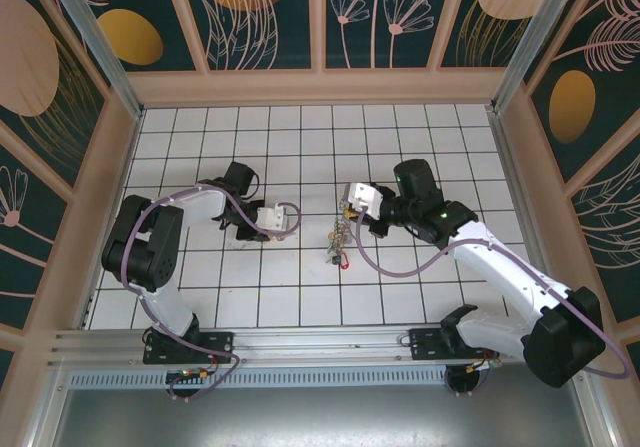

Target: Put the keys on the keyring

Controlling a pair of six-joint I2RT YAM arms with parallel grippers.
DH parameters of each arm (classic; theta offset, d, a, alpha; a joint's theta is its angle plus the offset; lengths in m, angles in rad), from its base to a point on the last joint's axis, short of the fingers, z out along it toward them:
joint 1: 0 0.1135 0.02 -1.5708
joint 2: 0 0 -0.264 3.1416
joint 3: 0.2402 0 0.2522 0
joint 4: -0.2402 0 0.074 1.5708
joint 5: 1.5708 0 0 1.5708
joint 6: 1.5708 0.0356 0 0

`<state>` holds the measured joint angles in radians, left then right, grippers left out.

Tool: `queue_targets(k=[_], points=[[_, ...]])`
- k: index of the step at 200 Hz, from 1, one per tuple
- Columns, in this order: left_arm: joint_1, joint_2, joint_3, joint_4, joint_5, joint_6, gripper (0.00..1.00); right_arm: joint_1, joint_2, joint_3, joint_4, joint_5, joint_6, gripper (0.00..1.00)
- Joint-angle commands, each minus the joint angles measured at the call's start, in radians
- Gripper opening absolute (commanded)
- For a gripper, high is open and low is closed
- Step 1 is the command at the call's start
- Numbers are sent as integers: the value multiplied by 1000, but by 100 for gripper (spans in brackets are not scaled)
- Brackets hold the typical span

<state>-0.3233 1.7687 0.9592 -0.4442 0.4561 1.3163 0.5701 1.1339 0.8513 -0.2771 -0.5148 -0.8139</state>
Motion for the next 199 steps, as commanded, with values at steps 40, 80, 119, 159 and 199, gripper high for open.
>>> queue_targets(k=[40, 80, 119, 159, 199], points=[[4, 31, 7, -29, 47, 1, 22, -4, -19, 0, 39, -26, -8, 0], [4, 28, 7, -16, 56, -8, 22, -4, -21, -1, 40, -28, -8, 0], [4, 34, 7, -20, 69, -12, 22, -6, -24, -11, 46, -29, -5, 0], [4, 25, 7, -27, 78, -6, 22, -5, -25, -9, 45, -28, -6, 0], [4, 18, 7, -31, 85, -1, 14, -4, -25, -14, 51, -32, -3, 0]])
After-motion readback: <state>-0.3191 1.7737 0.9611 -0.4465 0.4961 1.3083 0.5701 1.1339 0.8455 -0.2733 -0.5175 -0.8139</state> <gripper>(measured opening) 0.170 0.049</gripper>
